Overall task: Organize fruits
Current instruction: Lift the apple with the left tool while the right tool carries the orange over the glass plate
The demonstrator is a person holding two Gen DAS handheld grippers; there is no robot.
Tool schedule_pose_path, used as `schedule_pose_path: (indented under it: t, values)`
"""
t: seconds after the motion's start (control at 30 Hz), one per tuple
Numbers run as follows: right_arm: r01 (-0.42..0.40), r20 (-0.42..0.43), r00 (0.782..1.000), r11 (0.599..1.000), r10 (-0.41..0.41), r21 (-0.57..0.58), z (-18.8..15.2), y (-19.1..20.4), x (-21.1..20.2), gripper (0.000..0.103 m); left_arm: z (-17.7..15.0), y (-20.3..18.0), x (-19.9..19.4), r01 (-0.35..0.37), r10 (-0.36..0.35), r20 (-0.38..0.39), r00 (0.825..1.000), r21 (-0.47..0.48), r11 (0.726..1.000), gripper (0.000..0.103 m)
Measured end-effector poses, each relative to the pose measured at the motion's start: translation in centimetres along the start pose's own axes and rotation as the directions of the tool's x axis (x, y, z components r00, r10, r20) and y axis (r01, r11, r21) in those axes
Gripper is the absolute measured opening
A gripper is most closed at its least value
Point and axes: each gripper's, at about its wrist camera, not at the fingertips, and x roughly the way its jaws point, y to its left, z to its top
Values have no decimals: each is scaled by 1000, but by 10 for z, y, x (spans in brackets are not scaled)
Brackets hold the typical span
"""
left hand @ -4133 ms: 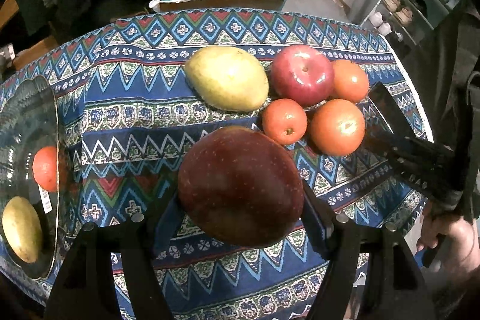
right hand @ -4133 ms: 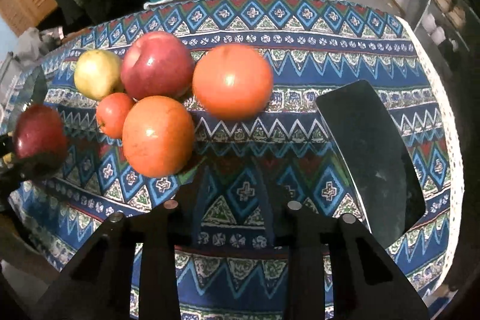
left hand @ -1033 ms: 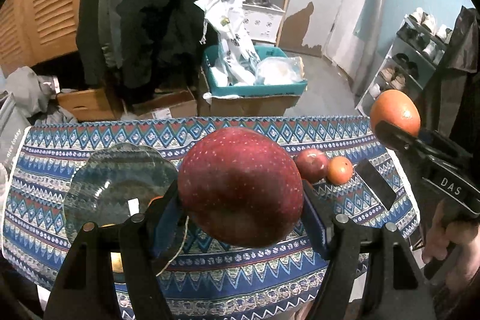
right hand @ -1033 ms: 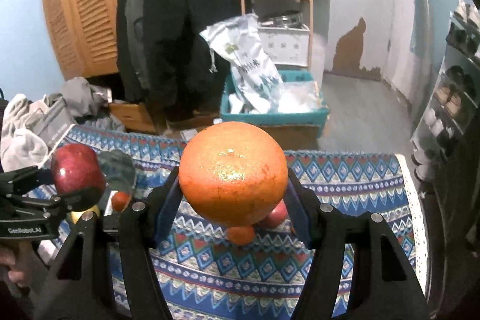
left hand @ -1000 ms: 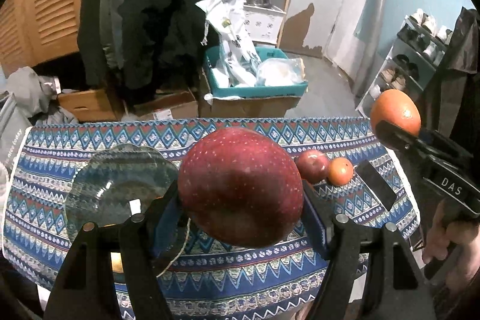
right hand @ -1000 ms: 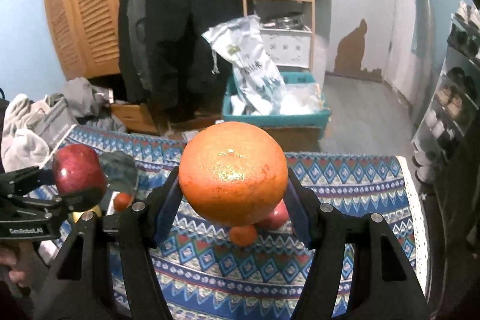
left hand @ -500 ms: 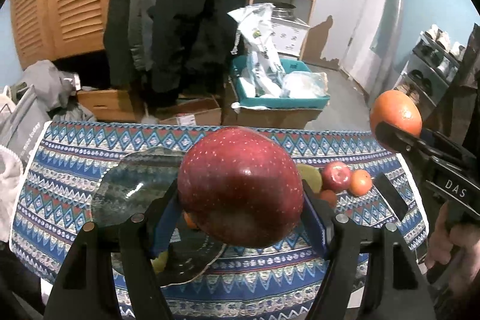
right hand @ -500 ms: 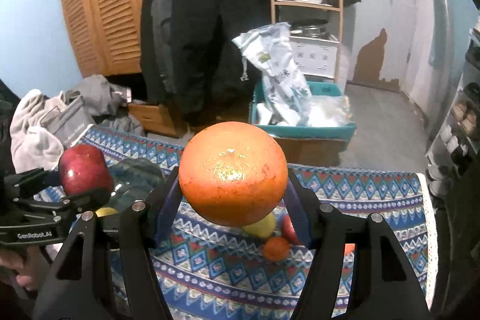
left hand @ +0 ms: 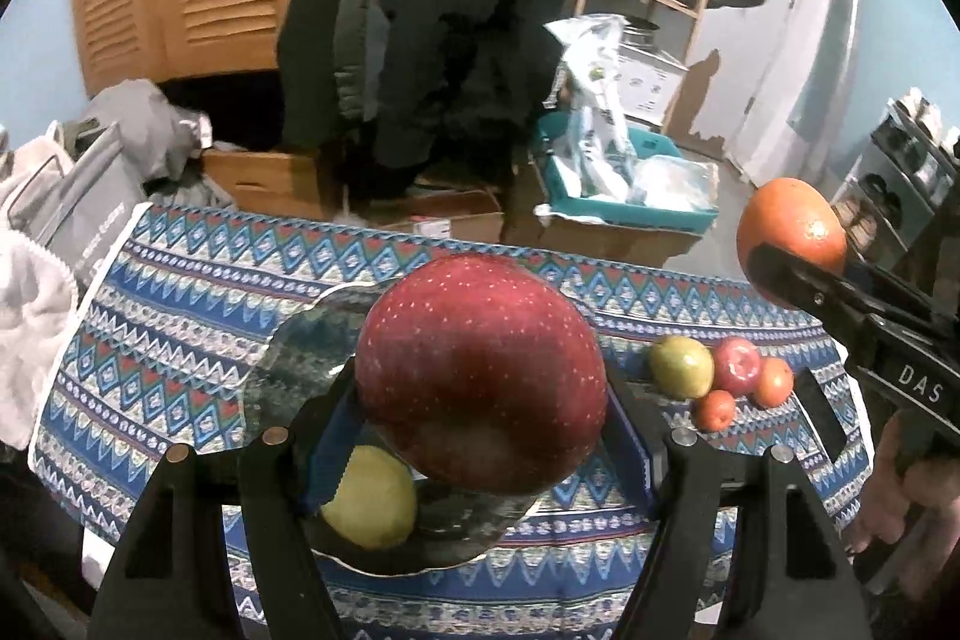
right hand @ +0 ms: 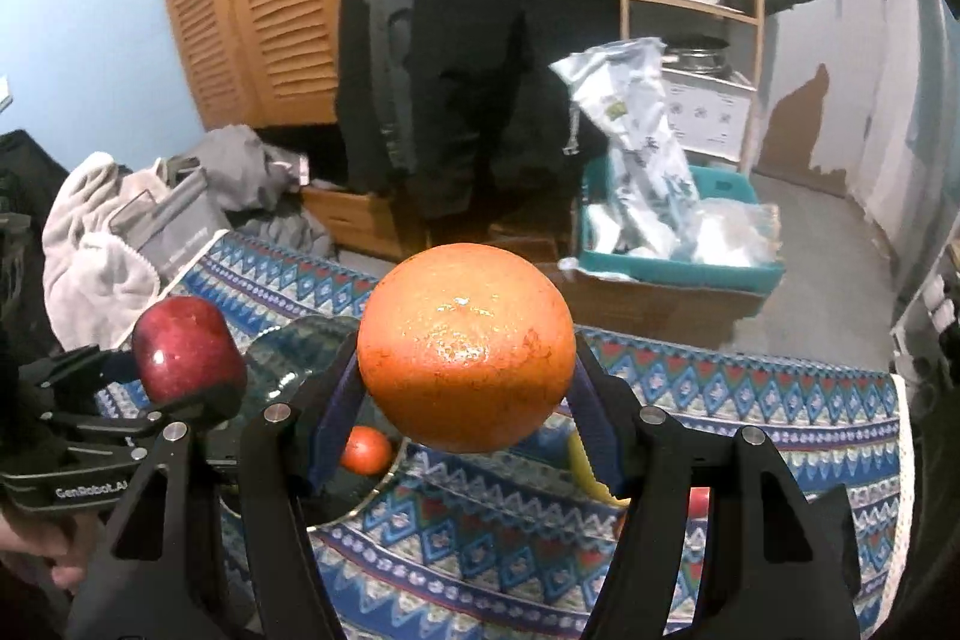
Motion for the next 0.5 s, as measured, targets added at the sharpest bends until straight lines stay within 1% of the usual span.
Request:
schedule_pose_path:
  t: [0.33, 0.5]
  values:
    - [-66, -58, 996, 998, 66, -8, 5, 34, 40, 65, -4, 44, 13, -61, 59, -29, 998, -66, 996, 75]
    - [-95, -90, 992, 995, 93, -19, 2, 51, 63, 65, -7, 60, 23, -87, 82, -51, 995, -88, 992, 74]
